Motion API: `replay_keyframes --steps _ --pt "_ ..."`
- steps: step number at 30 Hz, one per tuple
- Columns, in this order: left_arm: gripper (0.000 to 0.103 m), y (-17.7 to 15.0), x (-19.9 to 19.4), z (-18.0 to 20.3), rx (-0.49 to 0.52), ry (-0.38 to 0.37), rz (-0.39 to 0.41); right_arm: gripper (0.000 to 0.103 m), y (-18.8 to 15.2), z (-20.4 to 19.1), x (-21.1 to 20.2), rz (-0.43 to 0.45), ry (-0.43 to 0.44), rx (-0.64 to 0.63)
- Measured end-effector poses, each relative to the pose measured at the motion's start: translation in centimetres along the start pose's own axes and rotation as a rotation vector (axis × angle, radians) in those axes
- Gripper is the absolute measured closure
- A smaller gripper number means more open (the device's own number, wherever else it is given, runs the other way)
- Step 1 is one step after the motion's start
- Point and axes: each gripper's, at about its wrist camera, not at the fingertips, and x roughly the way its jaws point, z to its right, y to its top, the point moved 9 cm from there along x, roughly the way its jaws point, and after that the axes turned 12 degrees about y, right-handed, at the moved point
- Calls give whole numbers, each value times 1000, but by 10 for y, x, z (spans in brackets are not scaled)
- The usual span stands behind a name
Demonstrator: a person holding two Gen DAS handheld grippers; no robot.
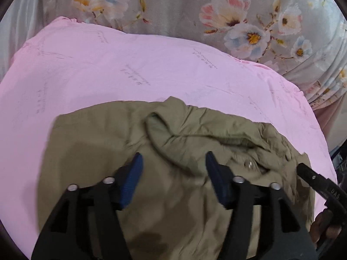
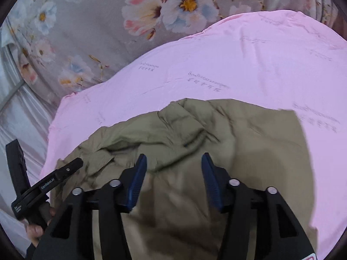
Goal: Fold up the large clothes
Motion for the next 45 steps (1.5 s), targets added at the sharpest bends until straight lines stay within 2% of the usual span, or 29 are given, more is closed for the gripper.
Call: replay_keyframes --steps 2,4,8,10,12,15,16,20,23,25,27,30,31,32,33,35,36,38,41,45 --pt "27 -20 -33 -29 21 6 7 45 -26 19 -53 -11 -29 -2" --pt "25 -52 -63 -69 21 29 -36 41 -54 40 -102 -23 -46 27" --pt "24 -133 -94 -141 -79 50 -224 37 -123 78 -177 -100 -31 154" --pt "24 -165 -103 -162 -133 58 -279 36 -156 81 -198 -142 20 200" --pt "24 -196 -120 -173 -211 0 -316 36 -193 77 -212 -188 101 238" --pt "24 -217 -143 -175 -250 -45 -327 36 -233 69 -221 -252 151 240" --pt "24 -223 -149 -173 -257 -63 -335 36 -244 64 -226 -247 164 223" --pt "24 -240 -165 -163 -263 -92 -340 36 -263 42 -238 -242 259 225" --pt "21 -249 -172 -149 -263 -121 -348 36 -279 23 -231 -280 321 226" --pt "17 -253 -174 -138 -256 -151 -356 35 -291 11 -222 -313 328 195" --pt "11 -257 -173 -128 -235 -146 -345 35 -298 3 -212 -325 330 185" --pt "12 -256 -173 -119 -230 -145 -328 37 -294 -1 -208 -284 356 214" --pt "15 -254 -174 -117 -234 -160 -322 41 -291 -2 -209 -270 367 215" --pt "30 -253 -175 -113 -230 -163 -321 56 -289 -6 -211 -256 376 207" --pt "54 -253 -175 -111 -215 -162 -322 71 -288 -7 -213 -246 380 198" --pt "72 -253 -175 -113 -200 -136 -330 82 -280 -15 -219 -218 401 172" --pt "83 -250 -179 -114 -205 -149 -327 86 -277 -18 -222 -209 412 155" --pt "92 -243 -191 -114 -220 -180 -307 88 -269 -28 -230 -208 434 104" --pt "95 -227 -219 -112 -217 -226 -255 90 -259 -42 -246 -233 453 10" --pt "95 -190 -278 -99 -187 -301 -113 90 -227 -68 -285 -173 548 -86"
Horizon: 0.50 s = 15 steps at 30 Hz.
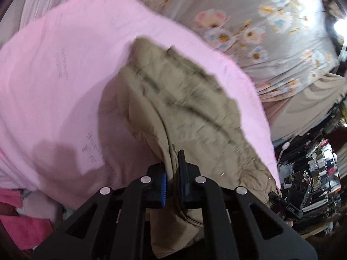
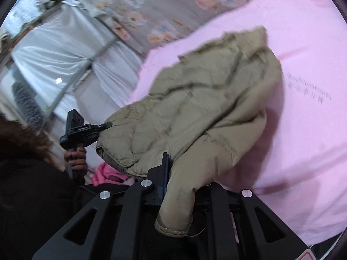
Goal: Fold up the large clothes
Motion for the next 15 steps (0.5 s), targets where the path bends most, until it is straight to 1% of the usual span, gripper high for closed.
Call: replay_keyframes --steps 3,5,7,9,10,12,13,14,15 --pt "95 25 -45 31 51 -60 131 91 38 -40 -26 91 61 -128" --pt "95 40 -67 44 78 -73 197 91 61 -56 -40 160 81 -184" --pt "95 61 -84 53 93 -77 257 91 87 -64 -51 243 101 -210" --pt "94 82 -88 59 109 -61 296 91 111 -63 -52 315 119 -204" --pt "94 92 -84 60 111 -45 300 91 125 -56 -48 345 116 -176" --pt "94 112 -63 61 112 -5 280 91 144 -36 -35 367 71 -127" --pt "94 119 -47 60 109 32 256 91 154 -19 -22 363 14 -97" --pt "93 129 -23 57 105 78 221 91 161 -4 -10 353 -44 -70" --pt "93 134 -2 56 100 109 188 91 169 17 2 344 -97 -32"
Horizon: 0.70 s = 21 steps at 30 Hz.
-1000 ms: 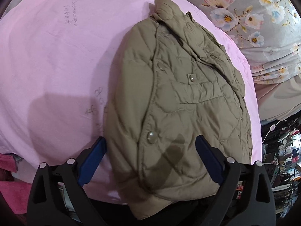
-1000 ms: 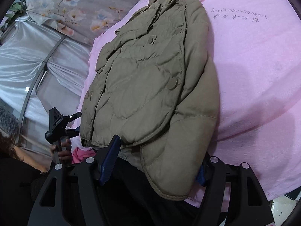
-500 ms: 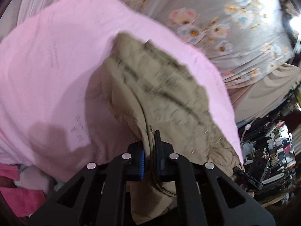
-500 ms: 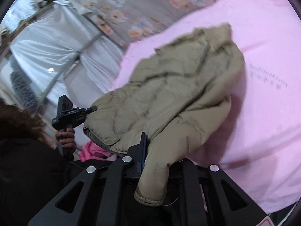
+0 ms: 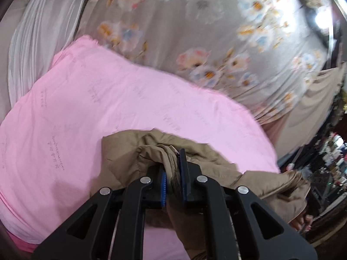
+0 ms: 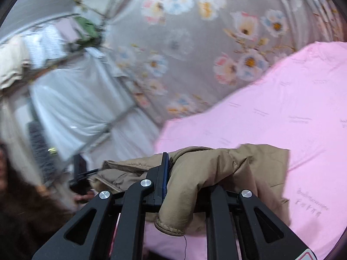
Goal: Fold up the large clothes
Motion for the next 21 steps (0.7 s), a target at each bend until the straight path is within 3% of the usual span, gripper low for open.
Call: replay_keyframes --steps 2,6,10,13,14,15,17,19,21 --pt "92 -2 39 -11 -13 58 -73 91 5 26 24 -6 -42 54" --pt "87 -4 100 -37 -40 163 -127 86 12 62 59 -8 -61 141" --pt "80 -4 114 -51 -85 173 -156 77 28 53 74 -2 10 186" --pt "57 9 94 -59 -104 150 -80 51 48 23 55 91 149 170" --pt "40 17 82 -65 -101 168 -20 43 57 16 45 145 195 160" --pt "31 23 73 -67 -95 183 18 39 64 11 37 182 210 146" --pt "31 32 62 -67 -69 184 57 38 72 7 26 212 146 85" --pt "30 35 61 -62 -35 175 55 38 73 13 27 189 0 8" --pt "20 35 70 -53 3 172 39 38 67 26 38 139 -103 -16"
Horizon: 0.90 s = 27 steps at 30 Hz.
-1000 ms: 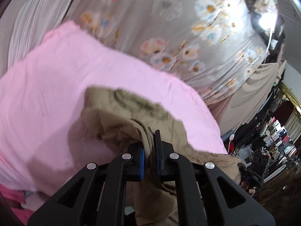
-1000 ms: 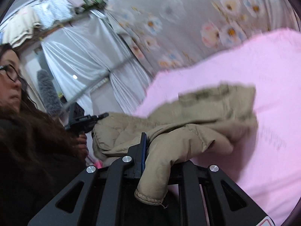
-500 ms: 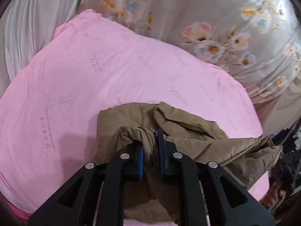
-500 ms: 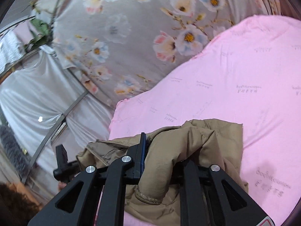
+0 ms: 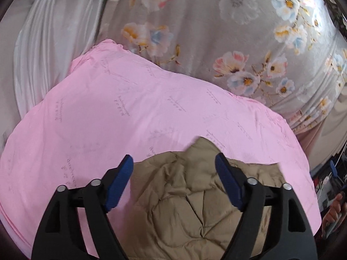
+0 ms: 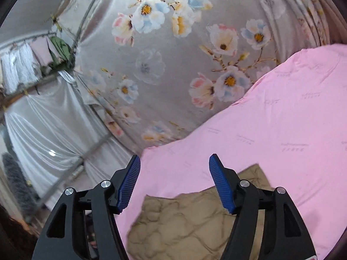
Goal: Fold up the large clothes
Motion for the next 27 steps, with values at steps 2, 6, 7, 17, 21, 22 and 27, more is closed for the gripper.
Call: replay_keyframes --steps 2,6,7,17,21,22,27 --pt "16 -4 14 11 37 1 -27 38 -11 19 17 -51 -108 -22" --pt "16 -14 54 41 97 -11 -110 38 -32 59 50 -140 -306 -88" --pt "17 -14 60 48 103 -7 -114 39 -37 66 59 -160 -340 -105" --pt "29 -11 139 87 256 168 -101 98 -87 97 151 -386 -490 -280" --pt "33 -27 170 71 254 232 -131 98 -101 134 158 -416 -536 -209" --pt "33 -31 176 67 244 235 -142 99 -105 143 158 -419 -540 -179" --pt "29 -45 201 51 164 208 -202 103 -122 171 155 -406 -486 -35"
